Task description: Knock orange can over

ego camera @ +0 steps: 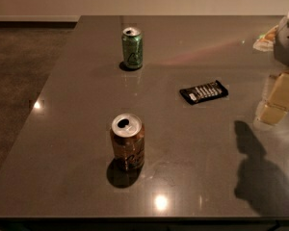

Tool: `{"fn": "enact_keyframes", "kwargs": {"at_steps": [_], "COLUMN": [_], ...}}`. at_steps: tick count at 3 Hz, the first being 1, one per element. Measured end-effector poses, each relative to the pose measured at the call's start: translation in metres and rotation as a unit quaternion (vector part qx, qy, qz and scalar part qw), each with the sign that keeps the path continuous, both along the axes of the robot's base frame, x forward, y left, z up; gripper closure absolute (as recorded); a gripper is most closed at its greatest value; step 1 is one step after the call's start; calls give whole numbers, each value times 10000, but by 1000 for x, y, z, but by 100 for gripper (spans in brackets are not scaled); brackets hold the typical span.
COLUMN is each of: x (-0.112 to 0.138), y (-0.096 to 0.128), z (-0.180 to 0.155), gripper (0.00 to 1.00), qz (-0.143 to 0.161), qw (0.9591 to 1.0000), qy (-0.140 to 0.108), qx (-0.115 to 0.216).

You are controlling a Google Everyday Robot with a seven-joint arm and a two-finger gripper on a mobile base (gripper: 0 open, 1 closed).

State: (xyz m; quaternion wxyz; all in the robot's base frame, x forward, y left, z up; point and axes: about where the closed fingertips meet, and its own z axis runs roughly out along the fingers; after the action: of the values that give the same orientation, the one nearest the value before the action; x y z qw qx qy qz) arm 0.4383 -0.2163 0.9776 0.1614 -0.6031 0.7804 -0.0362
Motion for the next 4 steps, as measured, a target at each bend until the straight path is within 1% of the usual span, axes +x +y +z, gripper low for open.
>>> {"fn": "enact_keyframes", "kwargs": {"at_steps": [1,2,3,4], "x": [0,8,15,15], "y": [0,15,47,87], "z": [0,1,-1,-7], "gripper": [0,0,0,0], "qz": [0,166,494,818], "qw": [10000,9994,9945,9851], "qy": [-1,23,-26,-74], "qx": [0,315,922,1509]}}
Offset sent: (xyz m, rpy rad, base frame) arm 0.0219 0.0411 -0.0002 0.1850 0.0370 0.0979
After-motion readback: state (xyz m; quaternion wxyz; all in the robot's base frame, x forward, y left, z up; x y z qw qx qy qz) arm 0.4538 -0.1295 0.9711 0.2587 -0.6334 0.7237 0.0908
